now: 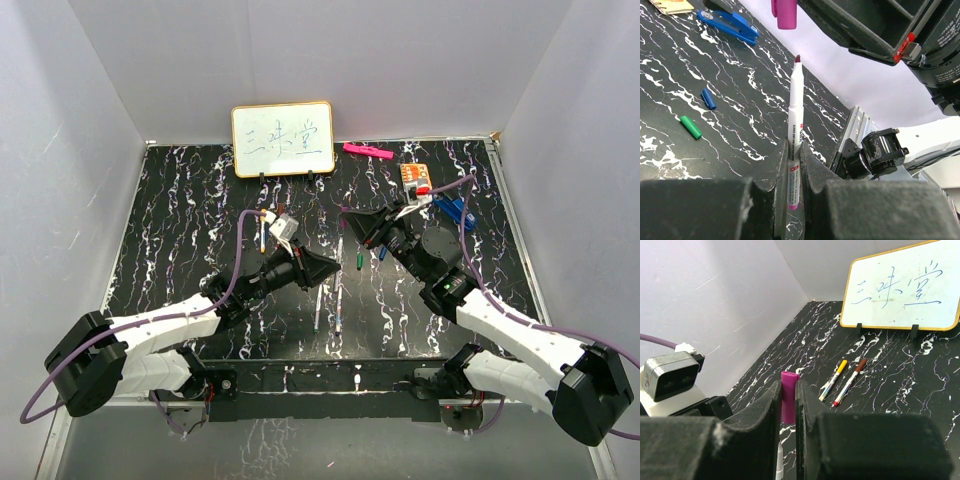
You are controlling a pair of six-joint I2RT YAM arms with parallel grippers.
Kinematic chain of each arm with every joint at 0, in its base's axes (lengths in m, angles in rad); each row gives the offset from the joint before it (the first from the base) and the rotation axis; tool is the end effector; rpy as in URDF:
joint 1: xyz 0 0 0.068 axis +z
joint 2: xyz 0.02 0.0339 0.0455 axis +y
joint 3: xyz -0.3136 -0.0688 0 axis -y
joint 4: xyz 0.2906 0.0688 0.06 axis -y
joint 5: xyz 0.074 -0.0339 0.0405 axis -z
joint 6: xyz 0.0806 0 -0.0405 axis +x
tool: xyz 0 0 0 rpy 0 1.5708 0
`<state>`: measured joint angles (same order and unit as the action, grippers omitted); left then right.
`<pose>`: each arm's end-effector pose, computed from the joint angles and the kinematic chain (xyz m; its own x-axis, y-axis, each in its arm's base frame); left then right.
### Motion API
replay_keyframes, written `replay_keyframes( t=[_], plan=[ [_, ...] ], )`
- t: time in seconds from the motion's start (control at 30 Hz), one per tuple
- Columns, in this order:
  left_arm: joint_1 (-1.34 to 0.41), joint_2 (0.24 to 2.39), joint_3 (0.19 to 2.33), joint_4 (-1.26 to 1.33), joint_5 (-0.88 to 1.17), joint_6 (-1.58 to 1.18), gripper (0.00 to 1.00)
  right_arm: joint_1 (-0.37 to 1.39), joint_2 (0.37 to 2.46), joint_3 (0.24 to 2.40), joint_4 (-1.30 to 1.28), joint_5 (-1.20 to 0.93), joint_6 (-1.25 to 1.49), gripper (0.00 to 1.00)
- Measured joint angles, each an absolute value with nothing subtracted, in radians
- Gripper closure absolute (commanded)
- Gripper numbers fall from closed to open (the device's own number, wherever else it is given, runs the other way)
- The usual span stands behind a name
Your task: Insert the pens into the pen caps
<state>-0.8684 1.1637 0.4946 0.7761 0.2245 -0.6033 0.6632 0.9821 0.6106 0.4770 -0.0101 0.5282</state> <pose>0.1883 -0.2503 0.2846 -0.4465 -0.3286 -0.8322 0.7697 0.3333 -0.5445 0.2297 0.1805 0.3410 -0.2426 0.4500 -0.8594 -0.5804 0.6426 0.5003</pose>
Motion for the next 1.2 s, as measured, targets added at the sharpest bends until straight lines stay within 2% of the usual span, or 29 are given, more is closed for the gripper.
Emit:
replay_keyframes(
  t=[1.2],
  plan=[
    [-0.87,1.18,0.496,0.8,0.191,-0.584,1.0,0.663,0.969,0.59,0.476,-0.011,0.56,1.0]
  ],
)
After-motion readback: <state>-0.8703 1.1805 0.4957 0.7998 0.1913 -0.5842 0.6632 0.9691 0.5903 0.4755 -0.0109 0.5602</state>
